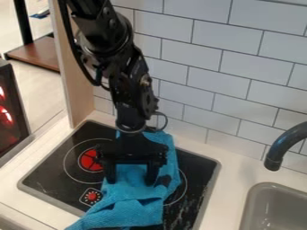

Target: Move the cloth from right to left

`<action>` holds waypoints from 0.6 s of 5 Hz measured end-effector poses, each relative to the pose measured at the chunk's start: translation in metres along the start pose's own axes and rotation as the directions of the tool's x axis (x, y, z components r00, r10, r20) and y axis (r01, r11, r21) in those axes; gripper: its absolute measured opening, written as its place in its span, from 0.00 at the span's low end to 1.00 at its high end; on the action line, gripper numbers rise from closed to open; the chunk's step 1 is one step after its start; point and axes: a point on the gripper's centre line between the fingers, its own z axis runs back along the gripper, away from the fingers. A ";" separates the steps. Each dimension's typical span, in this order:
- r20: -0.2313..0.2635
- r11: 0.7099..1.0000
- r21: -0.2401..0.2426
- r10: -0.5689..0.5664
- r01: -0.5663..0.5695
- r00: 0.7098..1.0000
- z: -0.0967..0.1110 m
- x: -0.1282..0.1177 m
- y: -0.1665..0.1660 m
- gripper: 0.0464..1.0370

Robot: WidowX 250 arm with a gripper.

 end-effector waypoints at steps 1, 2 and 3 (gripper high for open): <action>-0.014 0.999 -0.052 0.016 -0.017 1.000 -0.012 0.002 0.004 0.96; -0.025 0.998 -0.049 0.033 -0.034 0.999 -0.017 0.005 0.010 0.96; -0.023 0.997 -0.042 0.066 -0.067 0.998 -0.021 0.014 0.019 0.96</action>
